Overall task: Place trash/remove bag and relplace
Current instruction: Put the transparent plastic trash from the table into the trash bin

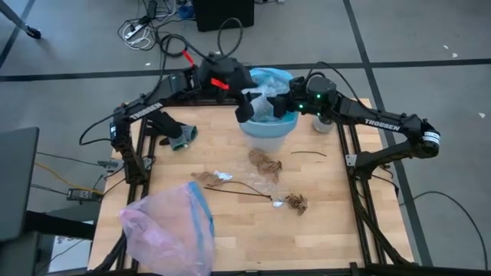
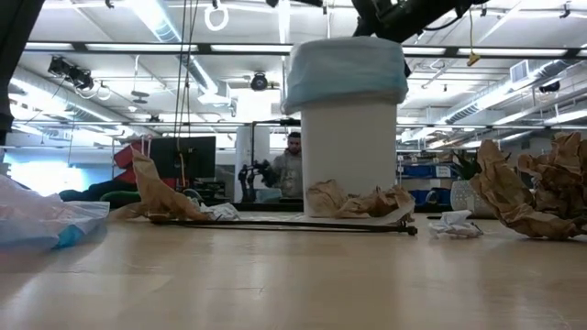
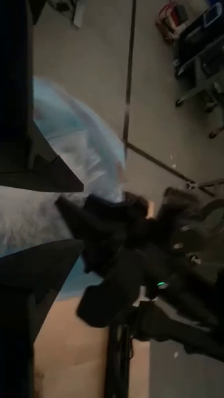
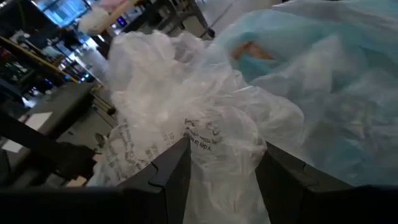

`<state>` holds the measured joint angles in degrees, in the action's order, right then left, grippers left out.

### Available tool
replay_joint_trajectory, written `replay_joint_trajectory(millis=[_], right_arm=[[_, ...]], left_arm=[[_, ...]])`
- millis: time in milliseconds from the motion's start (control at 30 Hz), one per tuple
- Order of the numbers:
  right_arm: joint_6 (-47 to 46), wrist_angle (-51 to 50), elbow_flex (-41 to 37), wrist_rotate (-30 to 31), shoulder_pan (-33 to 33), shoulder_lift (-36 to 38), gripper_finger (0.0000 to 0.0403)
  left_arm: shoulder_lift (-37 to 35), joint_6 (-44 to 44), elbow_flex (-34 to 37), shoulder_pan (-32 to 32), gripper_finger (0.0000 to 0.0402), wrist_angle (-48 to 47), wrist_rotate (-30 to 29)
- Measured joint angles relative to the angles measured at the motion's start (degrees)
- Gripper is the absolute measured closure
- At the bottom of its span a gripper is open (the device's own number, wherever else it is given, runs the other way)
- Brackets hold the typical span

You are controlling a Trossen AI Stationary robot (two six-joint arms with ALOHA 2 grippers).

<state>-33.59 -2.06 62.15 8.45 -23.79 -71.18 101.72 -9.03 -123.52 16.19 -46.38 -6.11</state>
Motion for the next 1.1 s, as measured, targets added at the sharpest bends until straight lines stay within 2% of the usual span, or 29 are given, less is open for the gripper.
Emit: replay_joint_trajectory(millis=[433, 767, 1100], right_arm=[[-3.9, -5.7, 0.1, -1.1, 0.3, 0.2, 0.0239], [2.1, 8.9, 0.0, -3.7, 4.4, 3.8, 0.0233], [3.1, 2.2, 0.0, 0.7, 4.9, 8.3, 0.0207]], left_arm=[[0.2, -0.8, -0.3, 0.6, 0.0259, -4.9, -0.1], [0.2, -3.5, -0.3, 0.6, 0.0259, -4.2, -0.1], [0.2, -4.2, -0.3, 1.2, 0.0259, -4.0, -1.7]])
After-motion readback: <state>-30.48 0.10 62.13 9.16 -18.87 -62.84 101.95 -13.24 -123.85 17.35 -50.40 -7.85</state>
